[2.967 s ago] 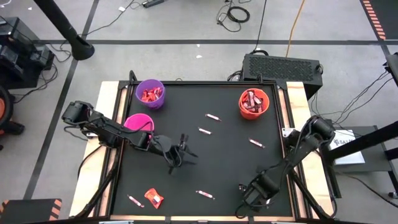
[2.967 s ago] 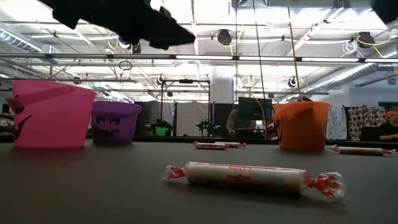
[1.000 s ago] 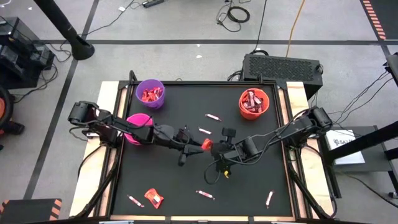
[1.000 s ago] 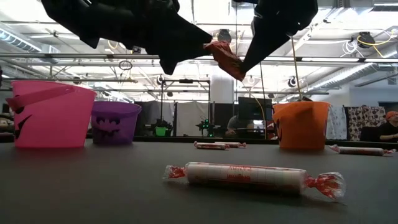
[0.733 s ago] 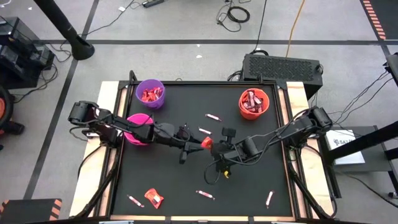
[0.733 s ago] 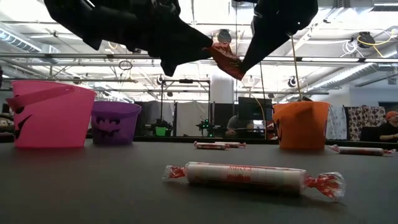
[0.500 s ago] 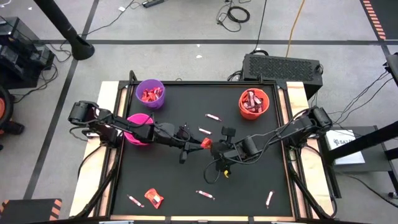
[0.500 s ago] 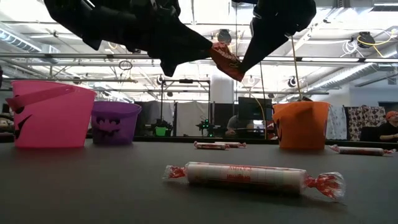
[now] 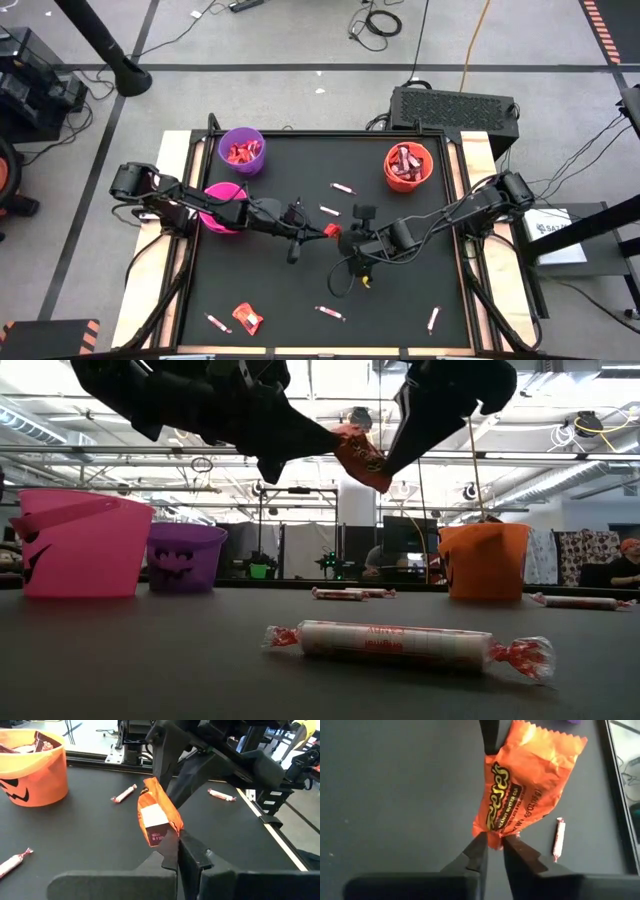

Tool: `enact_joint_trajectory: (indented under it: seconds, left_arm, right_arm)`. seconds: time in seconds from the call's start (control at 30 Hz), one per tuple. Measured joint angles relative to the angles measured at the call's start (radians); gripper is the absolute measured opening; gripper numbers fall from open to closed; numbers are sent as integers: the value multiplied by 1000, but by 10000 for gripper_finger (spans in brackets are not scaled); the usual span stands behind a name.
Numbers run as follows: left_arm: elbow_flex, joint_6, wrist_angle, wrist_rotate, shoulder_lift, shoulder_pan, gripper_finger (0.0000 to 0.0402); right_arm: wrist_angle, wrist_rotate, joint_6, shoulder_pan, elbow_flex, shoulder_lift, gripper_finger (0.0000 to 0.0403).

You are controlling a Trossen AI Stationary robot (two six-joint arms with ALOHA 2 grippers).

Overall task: Sort candy by brand, put in halloween buckets
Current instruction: Put the orange candy into the purple bucket

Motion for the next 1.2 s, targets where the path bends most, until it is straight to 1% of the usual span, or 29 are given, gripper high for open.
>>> enact_joint_trajectory:
  seconds: [0.13,0.3,0.4,0.53,0.63,0.83,0.93,1.0,1.1,1.2]
  left_arm:
    - [0,-1,-35,-1,-12,8,3]
    - [0,15,-151,-7,-86,35,2]
    - [1,33,-272,-55,-173,57,2]
    - [2,54,-462,-150,-316,100,1]
    - [2,54,-588,-208,-434,139,1]
    - [2,43,-855,-316,-642,211,1]
    - [2,22,-965,-375,-713,260,1]
    - [2,17,-1019,-379,-741,304,1]
    - [2,17,-1090,-379,-749,380,1]
    - [2,17,-1144,-374,-724,466,1]
  right_arm:
    - [1,4,-27,0,0,0,96]
    - [-3,69,14,0,0,0,169]
    - [-14,66,47,0,0,0,203]
    - [-10,49,60,0,0,0,232]
    - [-3,49,59,0,0,0,241]
    - [-38,51,50,-2,0,0,244]
    - [-40,55,-10,-2,0,0,241]
    - [-34,55,-61,-3,0,0,238]
    - [6,55,-134,-16,-15,0,232]
    - [95,55,-208,-44,-81,-20,225]
